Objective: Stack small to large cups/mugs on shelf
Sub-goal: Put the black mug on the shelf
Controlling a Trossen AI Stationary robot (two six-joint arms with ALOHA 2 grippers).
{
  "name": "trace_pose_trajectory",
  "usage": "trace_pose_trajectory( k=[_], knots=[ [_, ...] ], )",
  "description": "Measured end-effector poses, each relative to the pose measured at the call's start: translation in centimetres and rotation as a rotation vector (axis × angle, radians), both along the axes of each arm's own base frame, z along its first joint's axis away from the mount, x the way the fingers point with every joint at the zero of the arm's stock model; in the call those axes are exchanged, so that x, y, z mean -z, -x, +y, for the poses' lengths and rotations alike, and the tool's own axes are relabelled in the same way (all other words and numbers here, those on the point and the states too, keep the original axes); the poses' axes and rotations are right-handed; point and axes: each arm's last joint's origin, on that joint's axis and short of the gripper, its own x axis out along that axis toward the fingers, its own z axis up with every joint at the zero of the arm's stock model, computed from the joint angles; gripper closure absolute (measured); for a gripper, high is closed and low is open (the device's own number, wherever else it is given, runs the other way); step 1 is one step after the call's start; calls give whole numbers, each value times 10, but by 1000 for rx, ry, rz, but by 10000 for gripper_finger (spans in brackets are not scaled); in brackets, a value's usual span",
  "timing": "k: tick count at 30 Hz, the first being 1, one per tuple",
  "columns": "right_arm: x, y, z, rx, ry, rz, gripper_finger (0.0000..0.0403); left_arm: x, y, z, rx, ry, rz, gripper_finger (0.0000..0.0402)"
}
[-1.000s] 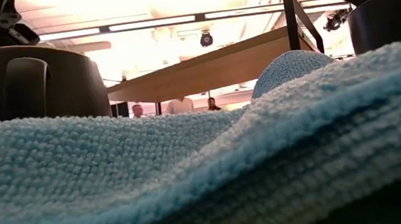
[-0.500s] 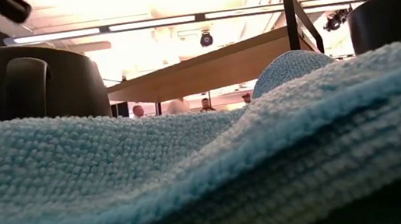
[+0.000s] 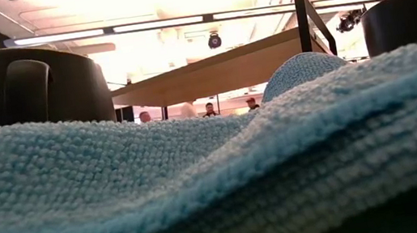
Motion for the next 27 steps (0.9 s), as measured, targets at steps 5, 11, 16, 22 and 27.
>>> trace_pose_trajectory(
  k=[5, 11, 16, 22, 27],
  knots=[
    [-27, -22, 0, 0, 3, 314, 245, 12, -16, 0, 32, 60, 220, 190],
    [-50, -43, -1, 59, 26, 528, 245, 25, -38, 0, 59, 73, 406, 190],
    [-66, -49, -1, 79, 54, 576, 245, 32, -49, -2, 107, 74, 493, 190],
    [-78, -52, -1, 107, 131, 588, 245, 27, -50, 2, -90, -32, 440, 190],
    [-70, -56, -1, 104, 120, 696, 245, 30, -51, 5, -251, -166, 481, 190]
  ],
)
